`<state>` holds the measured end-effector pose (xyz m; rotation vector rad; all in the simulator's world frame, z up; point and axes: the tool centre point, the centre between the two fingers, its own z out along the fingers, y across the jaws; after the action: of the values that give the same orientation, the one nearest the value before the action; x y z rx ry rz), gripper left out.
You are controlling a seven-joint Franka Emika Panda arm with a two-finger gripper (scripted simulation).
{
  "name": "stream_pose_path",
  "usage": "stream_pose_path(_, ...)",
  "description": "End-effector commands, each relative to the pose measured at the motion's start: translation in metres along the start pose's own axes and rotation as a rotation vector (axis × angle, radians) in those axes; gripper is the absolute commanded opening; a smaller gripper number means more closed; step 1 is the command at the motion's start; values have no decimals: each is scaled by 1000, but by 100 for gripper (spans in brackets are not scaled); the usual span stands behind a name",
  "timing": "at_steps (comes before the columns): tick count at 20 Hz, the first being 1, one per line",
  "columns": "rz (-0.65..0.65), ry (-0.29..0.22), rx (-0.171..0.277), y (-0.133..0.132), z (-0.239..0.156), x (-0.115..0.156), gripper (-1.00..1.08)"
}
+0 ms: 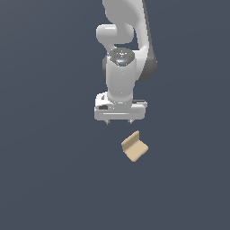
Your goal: Pick up the object and move it to a goal position.
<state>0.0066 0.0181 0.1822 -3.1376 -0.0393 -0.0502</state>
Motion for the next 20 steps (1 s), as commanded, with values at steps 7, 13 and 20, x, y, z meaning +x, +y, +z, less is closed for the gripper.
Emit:
stream_pose_path(7, 21, -1, 0, -2, 3, 0, 100)
stream_pose_path(13, 83, -2, -2, -8, 14, 0, 100)
stream_pose_path(20, 210, -6, -5, -21, 34, 1, 100)
